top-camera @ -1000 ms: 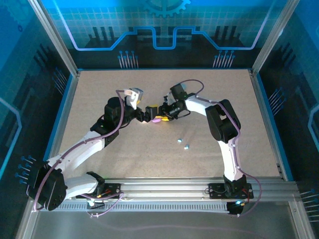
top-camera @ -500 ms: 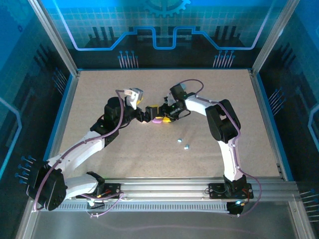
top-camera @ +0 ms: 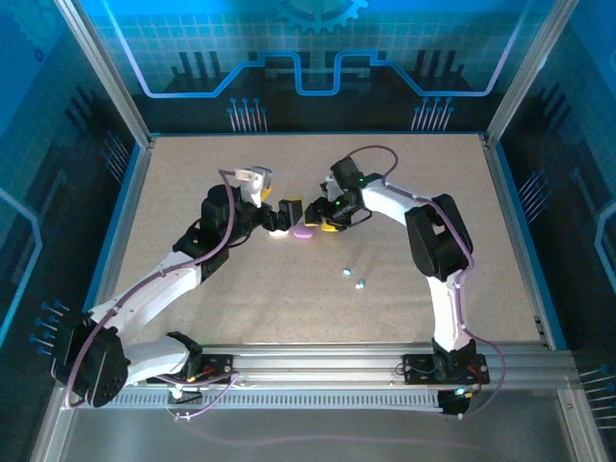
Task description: Insert wireless bluetooth earbuds into charging case
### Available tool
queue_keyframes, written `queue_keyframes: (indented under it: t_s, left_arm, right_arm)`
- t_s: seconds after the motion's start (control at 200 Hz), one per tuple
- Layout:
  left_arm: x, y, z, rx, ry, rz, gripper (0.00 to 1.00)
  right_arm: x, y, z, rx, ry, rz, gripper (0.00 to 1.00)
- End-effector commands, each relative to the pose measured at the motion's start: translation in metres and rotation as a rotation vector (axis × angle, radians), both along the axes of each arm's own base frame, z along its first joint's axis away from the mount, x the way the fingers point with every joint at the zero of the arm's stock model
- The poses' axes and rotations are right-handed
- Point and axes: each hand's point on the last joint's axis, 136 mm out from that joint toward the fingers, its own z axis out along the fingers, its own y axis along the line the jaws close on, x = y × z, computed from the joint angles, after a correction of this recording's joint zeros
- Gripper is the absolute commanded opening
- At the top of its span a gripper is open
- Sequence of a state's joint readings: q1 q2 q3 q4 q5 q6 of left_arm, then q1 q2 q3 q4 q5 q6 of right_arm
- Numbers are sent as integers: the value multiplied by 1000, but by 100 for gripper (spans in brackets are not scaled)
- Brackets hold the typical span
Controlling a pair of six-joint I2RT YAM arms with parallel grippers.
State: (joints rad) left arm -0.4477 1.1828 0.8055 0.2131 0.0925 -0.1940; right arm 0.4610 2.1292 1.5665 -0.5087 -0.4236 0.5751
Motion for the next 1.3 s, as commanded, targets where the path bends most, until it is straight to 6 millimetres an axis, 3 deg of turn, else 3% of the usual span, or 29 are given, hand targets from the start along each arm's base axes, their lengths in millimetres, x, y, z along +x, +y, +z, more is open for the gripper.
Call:
queue_keyframes:
  t_s: [0.0,0.165,0.31,0.475,0.525,0.655,0.815,1.151,1.296]
  left_arm:
    - [5,7,11,-5,-4,43,99]
    - [8,3,4,26,21,24,99]
    - [7,-4,-1,24,34,-15,99]
    - [8,-8,-3,25,39,-39,99]
    - [9,-8,-3,26,38,-40,99]
    - [10,-13,-5,26,46,-61,99]
    - [10,-15,-9,29,55,-69,99]
    - [15,-17,-16,37,66,-72,99]
    - [14,-17,-16,34,70,-75,99]
  right_arm:
    - [32,-30,38,-47,-143,-50,60]
    - [71,-61,51,-82,-223,-112,61]
    - [108,-84,45,-136,-264,-147,61]
    - [145,-94,43,-170,-303,-137,62]
    - [155,-98,28,-195,-293,-138,62]
    - [182,-106,19,-211,-308,-157,63]
    - [201,-113,10,-247,-342,-135,68]
    - [221,-120,5,-271,-423,-117,74]
    - [229,-112,-1,-200,-426,-96,76]
